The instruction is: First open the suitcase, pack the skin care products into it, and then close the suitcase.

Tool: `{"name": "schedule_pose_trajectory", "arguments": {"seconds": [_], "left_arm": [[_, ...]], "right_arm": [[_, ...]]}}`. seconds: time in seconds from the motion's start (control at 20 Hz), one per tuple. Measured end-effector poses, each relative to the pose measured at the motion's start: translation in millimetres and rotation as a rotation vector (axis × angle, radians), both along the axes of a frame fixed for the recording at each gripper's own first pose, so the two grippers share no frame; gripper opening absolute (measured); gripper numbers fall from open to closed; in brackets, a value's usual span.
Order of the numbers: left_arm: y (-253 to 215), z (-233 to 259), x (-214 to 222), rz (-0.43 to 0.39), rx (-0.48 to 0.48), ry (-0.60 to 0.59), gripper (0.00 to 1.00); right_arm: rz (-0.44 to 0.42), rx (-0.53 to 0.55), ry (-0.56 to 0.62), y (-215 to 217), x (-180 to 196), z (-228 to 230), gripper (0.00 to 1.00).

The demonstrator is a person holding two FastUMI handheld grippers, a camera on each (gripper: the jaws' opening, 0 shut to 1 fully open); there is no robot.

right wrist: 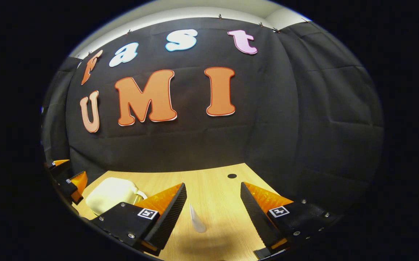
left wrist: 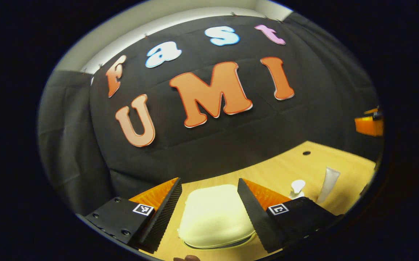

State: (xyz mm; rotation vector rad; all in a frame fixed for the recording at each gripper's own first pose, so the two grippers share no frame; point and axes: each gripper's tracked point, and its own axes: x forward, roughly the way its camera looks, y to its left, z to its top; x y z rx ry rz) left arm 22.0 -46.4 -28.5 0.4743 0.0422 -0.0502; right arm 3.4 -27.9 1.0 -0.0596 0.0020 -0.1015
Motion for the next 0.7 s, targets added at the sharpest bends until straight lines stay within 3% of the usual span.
{"name": "schedule_pose_trajectory", "arguments": {"seconds": [0.15, 0.45, 0.7], "left_arm": [[-23.1, -32.9, 5.5, -0.047, 0.171, 0.06, 0.99], [-58.4, -126.3, 19.3, -0.121, 0.38, 0.222, 0.99], [-69.8, -164.2, 43.6, -0.159, 0.553, 0.25, 0.99]], "right_arm": [[-0.048, 0.035, 0.008, -23.5, -1.6, -6.2, 0.95], [-0.167, 0.065, 0.044, -80.5, -19.7, -24.4, 0.95], [-0.264, 0.09, 0.078, -123.4, -36.1, -37.5, 0.95]]}}
